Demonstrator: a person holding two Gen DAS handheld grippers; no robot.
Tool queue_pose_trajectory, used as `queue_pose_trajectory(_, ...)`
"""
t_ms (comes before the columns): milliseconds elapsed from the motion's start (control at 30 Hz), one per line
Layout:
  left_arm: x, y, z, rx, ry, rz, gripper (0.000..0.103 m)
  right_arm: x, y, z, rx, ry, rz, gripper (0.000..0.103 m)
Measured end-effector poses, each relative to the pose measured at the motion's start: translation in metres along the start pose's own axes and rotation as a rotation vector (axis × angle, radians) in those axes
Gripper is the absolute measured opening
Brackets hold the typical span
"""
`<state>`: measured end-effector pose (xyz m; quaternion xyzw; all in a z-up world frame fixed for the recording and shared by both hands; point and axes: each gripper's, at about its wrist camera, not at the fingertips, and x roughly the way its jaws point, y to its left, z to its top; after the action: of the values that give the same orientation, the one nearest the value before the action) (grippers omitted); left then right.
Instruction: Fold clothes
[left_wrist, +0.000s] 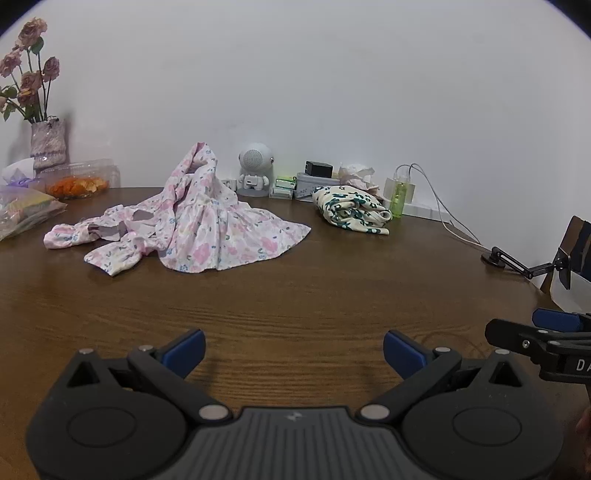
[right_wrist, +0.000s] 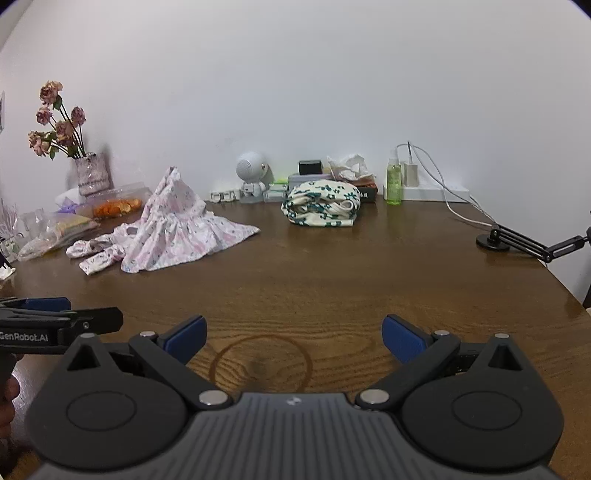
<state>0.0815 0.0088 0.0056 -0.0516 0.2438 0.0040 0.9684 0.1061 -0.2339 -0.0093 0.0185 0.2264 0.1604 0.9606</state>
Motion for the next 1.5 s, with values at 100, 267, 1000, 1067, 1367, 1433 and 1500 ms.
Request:
queue_pose_trajectory(100,0.0,-0.004,-0.007,0.021,0.026,0.012,0.103,-0.001,0.001,-0.002,-0.005,0.005,-0.003,0.103)
queue_pose_trajectory(267,-0.007,-0.005,-0.012,0.034,-0.005,0.02,0.102,-0.003,0.002,-0.003,-0.007,0.002,-0.011,0.103)
queue_pose_trajectory(1000,-0.016,-0.016,-0.02,0.078,-0.023,0.049,0.103,-0.024,0.003,-0.024,0.061,-0.01,0.011,0.103)
queue_pose_trajectory(1067,-0.018,-0.018,-0.021,0.087,-0.034,0.052,0.103,-0.027,0.006,-0.027,0.045,-0.019,0.008,0.103)
queue_pose_trajectory(1367,-0.018,-0.018,-0.022,0.087,-0.028,0.053,0.103,-0.028,0.006,-0.03,0.047,-0.023,0.006,0.103)
queue_pose_trajectory(1433,-0.018,-0.018,-0.023,0.089,-0.029,0.056,0.103,-0.028,0.005,-0.031,0.047,-0.021,0.007,0.103)
queue_pose_trajectory(1500,-0.018,-0.018,-0.023,0.088,-0.03,0.056,0.103,-0.027,0.005,-0.031,0.046,-0.02,0.007,0.103)
